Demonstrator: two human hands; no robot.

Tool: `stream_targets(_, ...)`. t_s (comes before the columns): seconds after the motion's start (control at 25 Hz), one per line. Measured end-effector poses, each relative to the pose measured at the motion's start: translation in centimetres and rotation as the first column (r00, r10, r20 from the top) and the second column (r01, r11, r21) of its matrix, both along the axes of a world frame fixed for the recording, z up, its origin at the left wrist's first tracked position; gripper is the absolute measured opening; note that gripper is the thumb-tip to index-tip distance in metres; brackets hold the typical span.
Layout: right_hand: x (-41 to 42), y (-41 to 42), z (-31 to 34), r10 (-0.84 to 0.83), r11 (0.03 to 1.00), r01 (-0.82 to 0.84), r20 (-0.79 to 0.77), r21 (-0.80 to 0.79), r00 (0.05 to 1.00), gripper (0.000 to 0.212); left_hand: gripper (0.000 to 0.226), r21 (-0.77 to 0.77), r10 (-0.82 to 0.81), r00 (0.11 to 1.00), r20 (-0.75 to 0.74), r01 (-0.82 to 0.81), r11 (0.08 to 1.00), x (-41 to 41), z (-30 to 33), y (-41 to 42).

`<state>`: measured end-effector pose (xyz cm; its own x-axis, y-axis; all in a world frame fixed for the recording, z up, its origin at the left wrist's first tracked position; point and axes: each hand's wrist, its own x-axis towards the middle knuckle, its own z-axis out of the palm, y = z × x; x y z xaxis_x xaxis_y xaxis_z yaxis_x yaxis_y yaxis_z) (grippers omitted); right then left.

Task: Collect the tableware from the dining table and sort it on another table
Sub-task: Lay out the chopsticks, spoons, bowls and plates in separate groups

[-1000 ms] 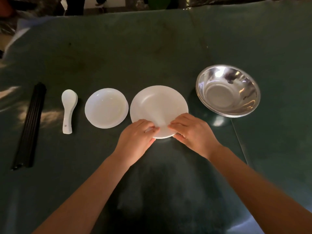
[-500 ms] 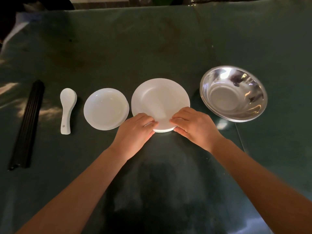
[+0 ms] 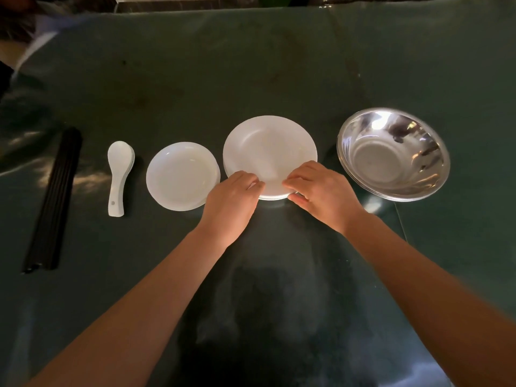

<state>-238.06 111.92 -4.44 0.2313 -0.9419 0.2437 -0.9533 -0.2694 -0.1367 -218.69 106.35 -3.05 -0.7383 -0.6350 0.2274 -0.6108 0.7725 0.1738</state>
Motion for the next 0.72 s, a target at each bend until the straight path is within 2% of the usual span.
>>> stream_targets(0.16,1.5,0.1,1.0,-0.095,0.995,0.094,0.101,0.013,0.990,0.028,0.042,-0.045,-0.007,0.999,-0.042,0.005,0.999,2.2,0.6,1.1)
stream_targets(0.24,3.0,0.1,1.8,-0.109,0.992,0.118,0.150,-0.052,0.983,0.038,0.043,-0.066,0.042,0.996,-0.074,-0.047,0.997,5.6,0.7,1.4)
stream_targets(0.36,7.3,-0.6,2.3,0.041,0.984,-0.020,0.113,-0.179,0.993,0.041,0.044,-0.090,0.119,0.993,-0.020,-0.120,0.989,11.2,0.5,0.6)
stream_targets(0.48,11.2,-2.2,2.0,0.213,0.968,-0.215,-0.026,-0.131,0.977,0.042,0.040,-0.099,0.098,0.994,0.053,-0.092,0.991,13.4,0.4,-1.3)
stream_targets(0.6,12.3,-3.6,1.8,0.237,0.962,-0.238,-0.027,-0.135,0.971,0.035,0.023,-0.104,-0.007,1.000,-0.003,0.007,0.995,13.2,0.8,-2.9)
stream_targets(0.72,12.2,-4.3,1.5,0.239,0.955,-0.243,-0.043,-0.170,0.970,0.028,0.017,-0.080,-0.064,0.998,-0.006,0.063,0.995,13.3,1.1,-3.7)
